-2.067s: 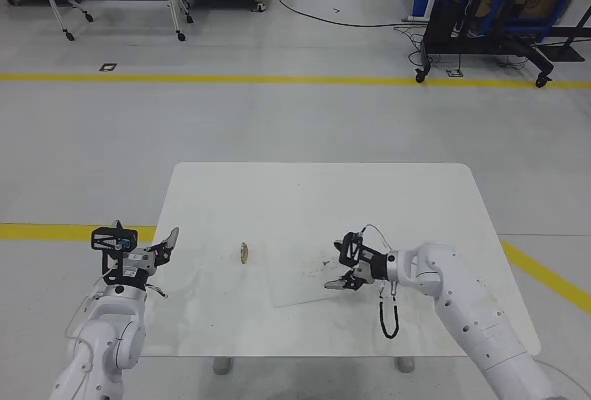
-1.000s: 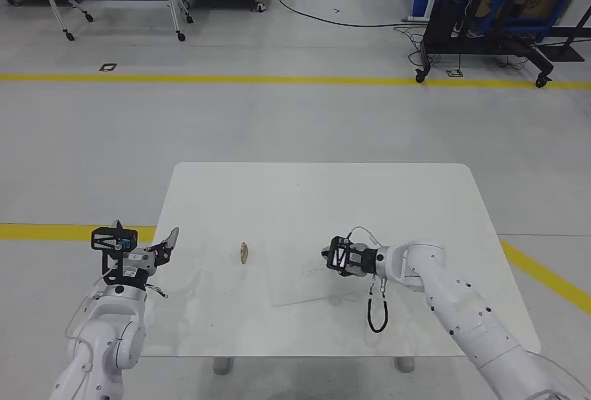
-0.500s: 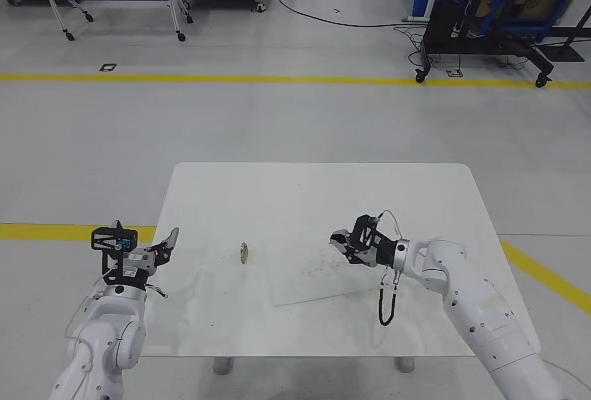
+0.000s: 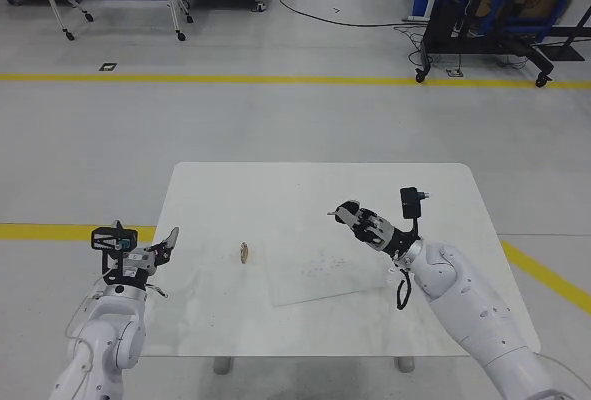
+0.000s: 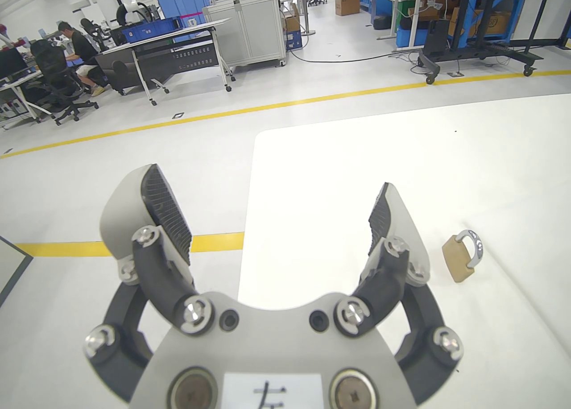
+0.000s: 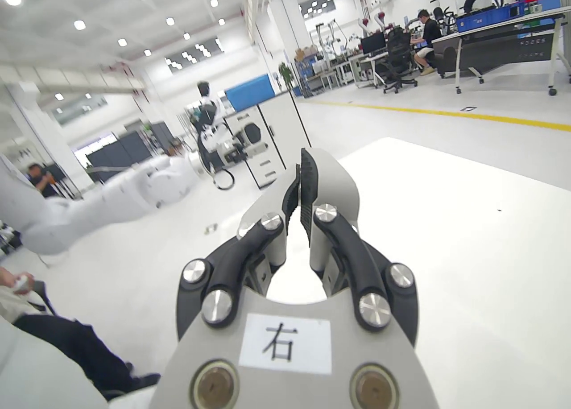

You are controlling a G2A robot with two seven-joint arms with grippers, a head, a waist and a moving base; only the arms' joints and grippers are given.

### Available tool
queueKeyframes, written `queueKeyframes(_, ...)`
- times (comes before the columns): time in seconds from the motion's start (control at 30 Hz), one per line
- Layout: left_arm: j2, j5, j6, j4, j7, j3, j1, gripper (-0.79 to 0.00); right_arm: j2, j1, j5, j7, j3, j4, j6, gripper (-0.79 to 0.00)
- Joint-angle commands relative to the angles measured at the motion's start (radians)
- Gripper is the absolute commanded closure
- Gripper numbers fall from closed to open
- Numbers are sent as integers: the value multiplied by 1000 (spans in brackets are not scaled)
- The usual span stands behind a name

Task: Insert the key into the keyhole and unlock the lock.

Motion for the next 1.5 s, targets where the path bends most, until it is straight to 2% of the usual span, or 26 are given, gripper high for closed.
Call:
queueKeyframes(0.0,0,0,0,0,0,0,0,-785,3,0,60,14,0,-3,0,0)
queueKeyframes(0.07,0,0,0,0,0,0,0,-785,3,0,60,14,0,-3,0,0)
queueKeyframes(0.13,9,243,72,11,22,-17,9,-785,3,0,60,14,0,-3,0,0)
queueKeyframes(0.17,8,263,81,3,28,-9,15,-785,3,0,60,14,0,-3,0,0)
queueKeyframes(0.2,3,187,72,-12,50,-5,18,-785,3,0,60,14,0,-3,0,0)
queueKeyframes(0.3,-3,-88,-63,-16,58,-18,15,-785,3,0,60,14,0,-3,0,0)
queueKeyframes(0.43,-8,-350,-270,18,-13,19,-54,-785,3,0,60,14,0,-3,0,0)
queueKeyframes(0.5,-11,-446,-338,43,-62,58,-106,-785,3,0,60,14,0,-3,0,0)
queueKeyframes(0.7,-28,-717,-482,122,-216,213,-254,-785,3,0,60,14,0,-3,0,0)
queueKeyframes(0.83,-38,-915,-560,191,-309,286,-342,-785,3,-2,61,14,-1,-5,4,0)
queueKeyframes(1.0,-49,-1215,-621,295,-433,352,-432,-785,-16,-2,201,46,-66,6,26,0)
queueKeyframes(1.1,-52,-1254,-659,338,-481,375,-468,-785,-27,22,302,95,-109,36,27,0)
queueKeyframes(1.13,-54,-1297,-665,353,-501,393,-473,-631,-32,31,336,117,-125,48,27,0)
queueKeyframes(1.17,-57,-1355,-666,370,-527,408,-481,-403,-36,42,367,138,-140,60,30,0)
queueKeyframes(1.2,-58,-1399,-664,387,-560,418,-494,-416,-40,52,395,161,-155,71,33,0)
queueKeyframes(1.27,-58,-1405,-677,420,-597,425,-519,-597,-48,71,451,204,-181,91,39,0)
queueKeyframes(1.3,-58,-1392,-689,429,-605,432,-526,-656,-52,78,484,222,-193,98,38,0)
queueKeyframes(1.37,-60,-1364,-709,445,-607,447,-535,-720,-61,89,559,263,-220,109,33,0)
queueKeyframes(1.4,-62,-1350,-717,450,-603,457,-538,-717,-66,96,595,291,-238,116,35,0)
queueKeyframes(1.43,-64,-1343,-724,454,-600,466,-541,-680,-72,105,621,315,-254,128,38,0)
queueKeyframes(1.47,-66,-1340,-729,459,-598,475,-544,-573,-77,115,639,334,-266,143,42,0)
